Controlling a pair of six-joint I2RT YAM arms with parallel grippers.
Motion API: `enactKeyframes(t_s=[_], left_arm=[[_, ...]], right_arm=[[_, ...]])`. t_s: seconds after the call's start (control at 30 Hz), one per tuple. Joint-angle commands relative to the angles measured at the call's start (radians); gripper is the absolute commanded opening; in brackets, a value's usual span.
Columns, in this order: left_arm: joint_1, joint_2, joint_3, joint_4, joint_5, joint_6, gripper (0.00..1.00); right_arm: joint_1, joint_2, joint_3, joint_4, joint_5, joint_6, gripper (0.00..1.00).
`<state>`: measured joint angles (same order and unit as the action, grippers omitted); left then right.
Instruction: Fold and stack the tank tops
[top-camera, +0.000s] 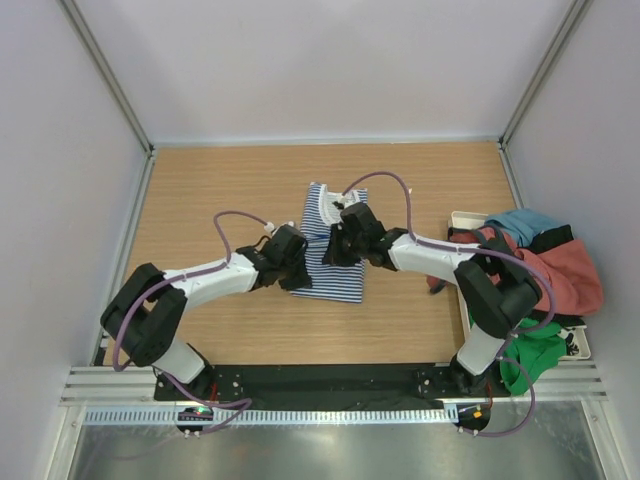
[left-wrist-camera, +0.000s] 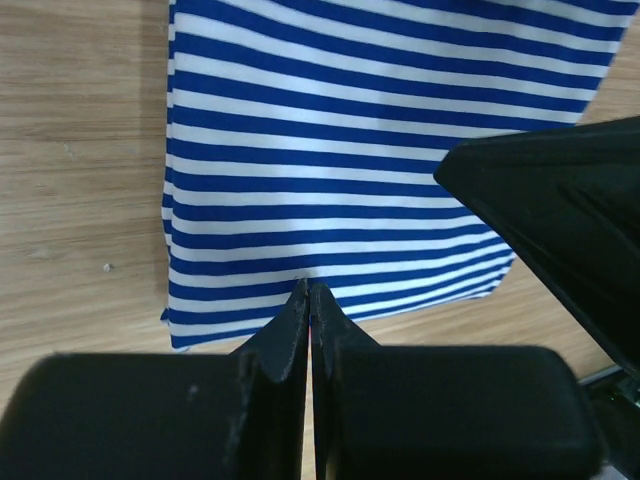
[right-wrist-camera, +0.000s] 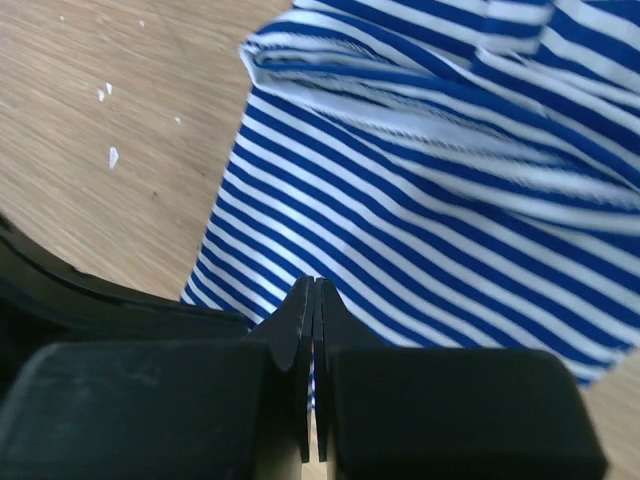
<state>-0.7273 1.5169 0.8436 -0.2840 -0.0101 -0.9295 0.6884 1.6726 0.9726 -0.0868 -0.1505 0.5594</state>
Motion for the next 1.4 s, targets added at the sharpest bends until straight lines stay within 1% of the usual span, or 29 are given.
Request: enactKeyframes(t_s=[0.0, 0.13, 0.17, 0.27, 0.53, 0.57, 0.63, 0.67, 0.73, 0.77, 0.8, 1.0, 1.03, 1.1, 1.13, 1.2, 1.23, 1.27, 1.33, 1.37], left_arm=[[-0.006, 0.026, -0.034, 0.103, 0.001, -0.029, 0.00], [-0.004, 0.032, -0.092, 0.161, 0.012, -0.055, 0.00], [-0.004, 0.028, -0.112, 0.166, 0.031, -0.060, 0.00], [-0.006, 0.022, -0.139, 0.174, 0.030, -0.060, 0.00], [-0.006, 0.020, -0.179, 0.181, 0.048, -0.060, 0.00], [-0.006, 0.017, -0.182, 0.181, 0.048, -0.060, 0.00], [-0.006, 0.008, -0.193, 0.177, 0.050, -0.058, 0.00], [-0.007, 0.006, -0.195, 0.175, 0.050, -0.058, 0.00], [-0.006, -0.001, -0.205, 0.170, 0.052, -0.058, 0.00], [-0.006, -0.001, -0.209, 0.167, 0.050, -0.058, 0.00], [-0.006, -0.003, -0.212, 0.166, 0.050, -0.057, 0.00], [-0.007, 0.000, -0.227, 0.158, 0.039, -0.055, 0.00], [-0.007, -0.003, -0.228, 0.158, 0.038, -0.055, 0.00], [-0.006, -0.011, -0.228, 0.154, 0.038, -0.054, 0.00], [-0.006, -0.018, -0.227, 0.149, 0.036, -0.052, 0.00], [-0.006, -0.040, -0.218, 0.132, 0.025, -0.049, 0.00], [-0.006, -0.046, -0.213, 0.126, 0.027, -0.046, 0.00], [-0.007, -0.063, -0.207, 0.121, 0.024, -0.045, 0.00], [-0.006, -0.078, -0.201, 0.126, 0.030, -0.045, 0.00], [-0.006, -0.093, -0.201, 0.129, 0.033, -0.045, 0.00]], right_arm=[[0.022, 0.065, 0.060, 0.126, -0.023, 0.017, 0.01], [0.023, 0.137, 0.048, 0.215, -0.040, 0.059, 0.01], [0.023, 0.147, 0.046, 0.243, -0.041, 0.071, 0.01], [0.023, 0.188, 0.038, 0.279, -0.026, 0.086, 0.01], [0.023, 0.245, 0.035, 0.298, 0.083, 0.099, 0.01], [0.023, 0.245, 0.044, 0.291, 0.136, 0.100, 0.01], [0.014, 0.249, 0.081, 0.228, 0.205, 0.088, 0.01], [0.002, 0.266, 0.128, 0.216, 0.235, 0.080, 0.01], [-0.012, 0.298, 0.188, 0.168, 0.264, 0.059, 0.01], [-0.030, 0.334, 0.255, 0.151, 0.275, 0.056, 0.01], [-0.042, 0.352, 0.285, 0.136, 0.291, 0.056, 0.01], [-0.089, 0.400, 0.439, 0.095, 0.293, 0.042, 0.02], [-0.089, 0.395, 0.468, 0.093, 0.290, 0.025, 0.03], [-0.087, 0.363, 0.474, 0.093, 0.273, 0.004, 0.08], [-0.089, 0.345, 0.456, 0.093, 0.267, -0.009, 0.13], [-0.083, 0.285, 0.417, 0.128, 0.209, -0.026, 0.19], [-0.079, 0.271, 0.379, 0.136, 0.184, -0.045, 0.24], [-0.072, 0.254, 0.364, 0.145, 0.163, -0.058, 0.27], [-0.049, 0.227, 0.325, 0.157, 0.073, -0.091, 0.30], [-0.043, 0.219, 0.312, 0.154, 0.065, -0.099, 0.31]])
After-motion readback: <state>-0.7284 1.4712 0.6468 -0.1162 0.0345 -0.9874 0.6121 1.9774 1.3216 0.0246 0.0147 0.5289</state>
